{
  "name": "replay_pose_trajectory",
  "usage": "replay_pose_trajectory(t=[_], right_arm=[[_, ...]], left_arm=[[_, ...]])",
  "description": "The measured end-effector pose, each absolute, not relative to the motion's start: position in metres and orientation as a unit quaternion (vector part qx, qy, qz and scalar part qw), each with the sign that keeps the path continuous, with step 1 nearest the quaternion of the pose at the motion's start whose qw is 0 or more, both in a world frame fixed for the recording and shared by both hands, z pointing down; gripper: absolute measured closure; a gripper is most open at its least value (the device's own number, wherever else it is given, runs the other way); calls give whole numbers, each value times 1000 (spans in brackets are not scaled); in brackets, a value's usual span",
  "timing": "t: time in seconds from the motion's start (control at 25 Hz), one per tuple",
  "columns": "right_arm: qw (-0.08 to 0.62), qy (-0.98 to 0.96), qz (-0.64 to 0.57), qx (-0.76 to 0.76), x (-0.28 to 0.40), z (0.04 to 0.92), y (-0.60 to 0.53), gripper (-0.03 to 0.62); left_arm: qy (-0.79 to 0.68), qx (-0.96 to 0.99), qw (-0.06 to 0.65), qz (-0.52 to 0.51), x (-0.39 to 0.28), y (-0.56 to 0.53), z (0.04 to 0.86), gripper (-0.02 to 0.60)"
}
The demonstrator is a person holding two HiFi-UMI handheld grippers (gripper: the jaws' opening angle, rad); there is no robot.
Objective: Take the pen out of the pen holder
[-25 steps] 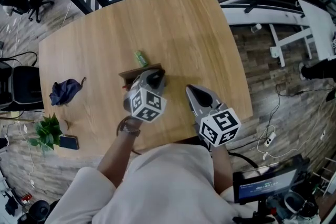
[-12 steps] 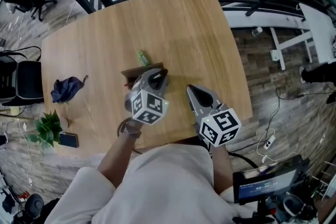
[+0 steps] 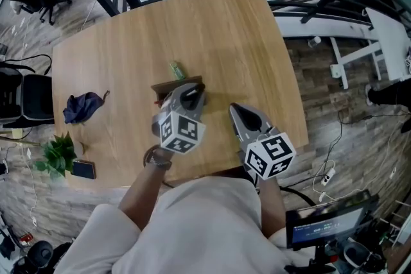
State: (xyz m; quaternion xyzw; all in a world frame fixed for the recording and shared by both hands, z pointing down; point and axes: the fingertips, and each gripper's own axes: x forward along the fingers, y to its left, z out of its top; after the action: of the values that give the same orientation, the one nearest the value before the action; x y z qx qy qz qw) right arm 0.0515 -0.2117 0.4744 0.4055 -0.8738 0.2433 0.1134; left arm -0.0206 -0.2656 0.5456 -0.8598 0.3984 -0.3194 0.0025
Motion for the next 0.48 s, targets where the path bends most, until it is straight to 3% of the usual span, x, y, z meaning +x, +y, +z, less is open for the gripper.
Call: replay_pose_trajectory(t=[0.48], right_arm=[[102, -885, 221, 396, 41, 458, -214, 591]], left_arm=[[407, -865, 16, -292, -24, -261, 520, 515]])
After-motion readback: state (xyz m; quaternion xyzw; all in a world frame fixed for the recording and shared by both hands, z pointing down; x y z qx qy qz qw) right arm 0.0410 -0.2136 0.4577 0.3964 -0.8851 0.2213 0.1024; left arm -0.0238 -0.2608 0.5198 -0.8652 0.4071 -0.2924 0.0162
